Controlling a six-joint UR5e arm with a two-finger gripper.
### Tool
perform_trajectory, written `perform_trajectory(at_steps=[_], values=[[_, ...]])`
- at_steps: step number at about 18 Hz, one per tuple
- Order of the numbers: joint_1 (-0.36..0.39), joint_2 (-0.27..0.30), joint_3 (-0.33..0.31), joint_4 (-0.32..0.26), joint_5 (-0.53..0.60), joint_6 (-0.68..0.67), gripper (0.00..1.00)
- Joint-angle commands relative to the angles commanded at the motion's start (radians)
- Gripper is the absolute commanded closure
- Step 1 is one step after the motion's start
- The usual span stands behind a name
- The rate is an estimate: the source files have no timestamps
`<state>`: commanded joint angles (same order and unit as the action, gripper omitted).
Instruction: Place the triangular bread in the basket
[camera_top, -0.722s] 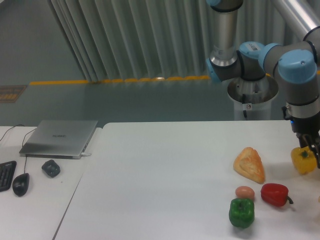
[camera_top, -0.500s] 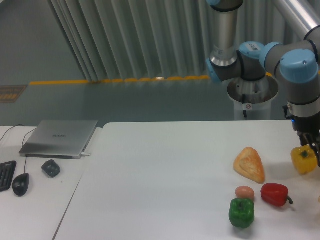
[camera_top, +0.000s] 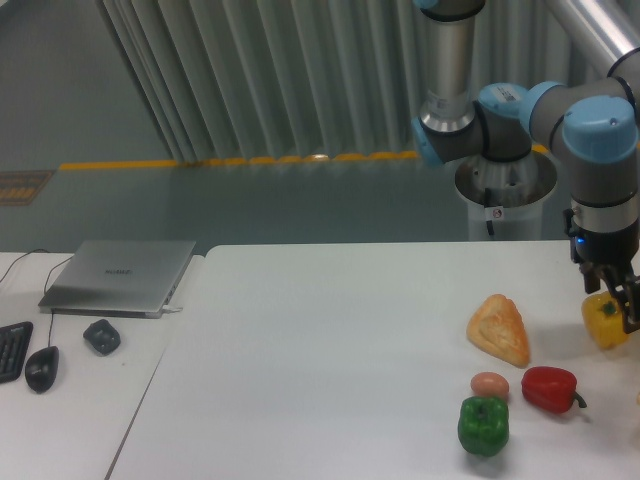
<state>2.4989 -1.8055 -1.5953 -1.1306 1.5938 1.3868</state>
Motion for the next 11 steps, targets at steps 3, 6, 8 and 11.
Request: perform_trajectory(at_steps=[3, 6, 8, 11], values=[[0.002, 0.005, 0.000, 0.003, -0.003, -0.026, 0.00], [0.003, 0.005, 0.001, 0.003, -0.009, -0.078, 0.00], [0.005, 0.003, 0.001, 0.005, -0.038, -0.084, 0.00], [0.020, 0.005, 0.001, 0.011, -0.061, -0.091, 0.00]])
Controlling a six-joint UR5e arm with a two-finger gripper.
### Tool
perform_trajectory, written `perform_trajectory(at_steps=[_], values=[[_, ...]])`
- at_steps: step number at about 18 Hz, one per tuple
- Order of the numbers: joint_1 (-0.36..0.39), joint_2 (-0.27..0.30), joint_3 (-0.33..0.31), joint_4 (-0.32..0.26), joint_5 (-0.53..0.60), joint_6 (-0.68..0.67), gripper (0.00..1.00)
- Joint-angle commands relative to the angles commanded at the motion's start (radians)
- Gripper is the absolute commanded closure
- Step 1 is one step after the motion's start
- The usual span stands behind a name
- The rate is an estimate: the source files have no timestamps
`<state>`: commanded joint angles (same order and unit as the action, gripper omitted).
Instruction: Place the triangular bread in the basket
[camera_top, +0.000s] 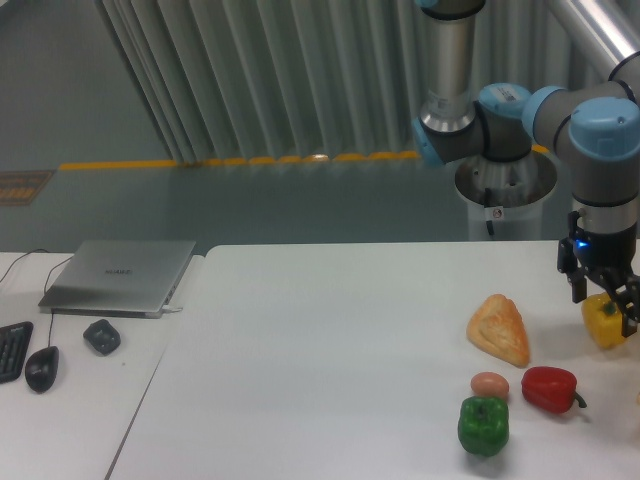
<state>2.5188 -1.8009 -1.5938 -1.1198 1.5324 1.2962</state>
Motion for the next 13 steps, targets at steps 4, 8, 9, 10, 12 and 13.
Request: perform_trajectory(at_steps=[4, 8, 9, 10, 12, 13], values=[[-0.002, 0.000, 0.006, -0.002, 0.000, -0.024, 0.00], [-0.002, 0.000, 0.011, -0.002, -0.005, -0.069, 0.00], [-0.002, 0.000, 0.011, -0.002, -0.005, -0.069, 0.00], [-0.002, 0.000, 0.011, -0.002, -0.005, -0.071, 0.00], [-0.002, 0.000, 0.011, -0.002, -0.005, -0.072, 0.00], [-0.002, 0.000, 0.011, -0.002, -0.003, -0.072, 0.00]])
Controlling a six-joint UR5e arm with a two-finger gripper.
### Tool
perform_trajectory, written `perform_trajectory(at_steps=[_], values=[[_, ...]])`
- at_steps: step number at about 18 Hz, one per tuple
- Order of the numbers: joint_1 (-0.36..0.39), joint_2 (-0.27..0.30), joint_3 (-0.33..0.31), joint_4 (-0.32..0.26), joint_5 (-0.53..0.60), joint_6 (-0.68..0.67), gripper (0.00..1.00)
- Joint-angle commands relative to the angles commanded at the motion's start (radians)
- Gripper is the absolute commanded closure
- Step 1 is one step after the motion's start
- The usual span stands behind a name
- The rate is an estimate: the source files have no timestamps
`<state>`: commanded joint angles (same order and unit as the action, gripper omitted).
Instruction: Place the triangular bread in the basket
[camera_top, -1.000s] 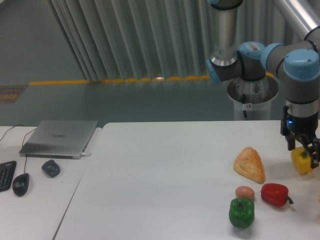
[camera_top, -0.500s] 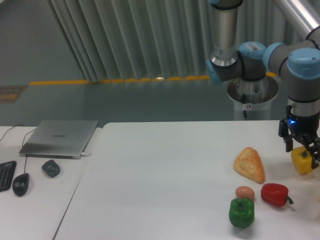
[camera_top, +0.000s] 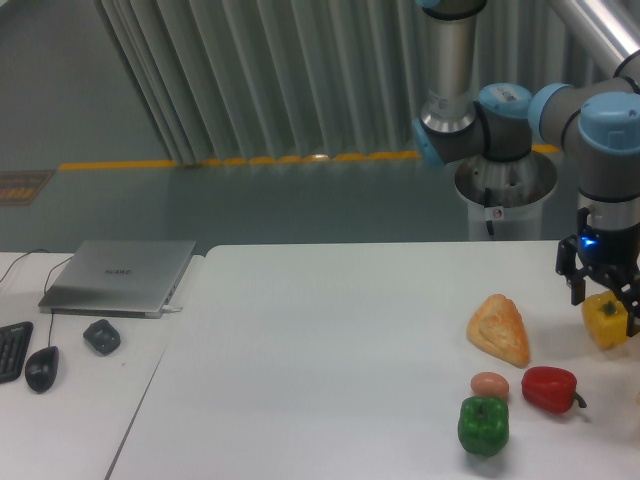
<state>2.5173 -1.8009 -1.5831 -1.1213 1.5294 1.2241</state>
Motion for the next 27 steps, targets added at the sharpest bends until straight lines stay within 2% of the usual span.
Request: perform_trajectory(at_steps=[5, 8, 11, 13, 16, 23, 27], values=[[-0.021, -0.008, -0.002, -0.002, -0.002, -0.095, 0.00], [-0.043, -0.011, -0.006, -0.012, 0.009, -0.107, 0.00], [-0.052, -0.011, -0.049, -0.021, 0.009, -0.170, 0.00], [-0.064, -0.006, -0.078, -0.046, 0.009, -0.176, 0.00], [-0.083, -0.005, -0.074, -0.118, 0.008, -0.198, 0.00], [-0.198, -0.018, -0.100, -0.138, 0.011, -0.235, 0.00], [-0.210, -0.032, -0.118, -0.137, 0.020, -0.224, 0.00]])
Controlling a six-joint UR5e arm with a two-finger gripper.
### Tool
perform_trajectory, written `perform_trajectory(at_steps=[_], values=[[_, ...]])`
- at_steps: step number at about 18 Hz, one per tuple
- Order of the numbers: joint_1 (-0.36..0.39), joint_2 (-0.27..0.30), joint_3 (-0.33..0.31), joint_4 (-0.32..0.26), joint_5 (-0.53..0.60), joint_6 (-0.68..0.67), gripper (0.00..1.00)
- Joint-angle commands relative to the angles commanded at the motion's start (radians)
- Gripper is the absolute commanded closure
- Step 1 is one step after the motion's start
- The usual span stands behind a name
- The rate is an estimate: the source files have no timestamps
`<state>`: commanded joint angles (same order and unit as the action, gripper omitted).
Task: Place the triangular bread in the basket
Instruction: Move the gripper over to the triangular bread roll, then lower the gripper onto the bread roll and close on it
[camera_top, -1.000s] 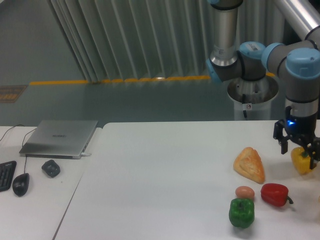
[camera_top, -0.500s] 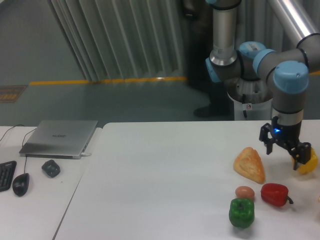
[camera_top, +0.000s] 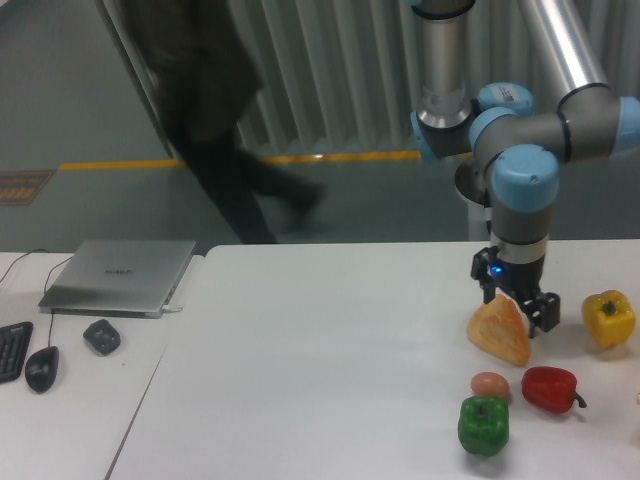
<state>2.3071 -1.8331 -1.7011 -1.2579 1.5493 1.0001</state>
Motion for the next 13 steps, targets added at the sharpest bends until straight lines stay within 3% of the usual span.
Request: perform_trajectory(at_steps=[13], values=[[-0.054, -0.048, -0.003, 0.003, 0.138, 0.066, 0.00]])
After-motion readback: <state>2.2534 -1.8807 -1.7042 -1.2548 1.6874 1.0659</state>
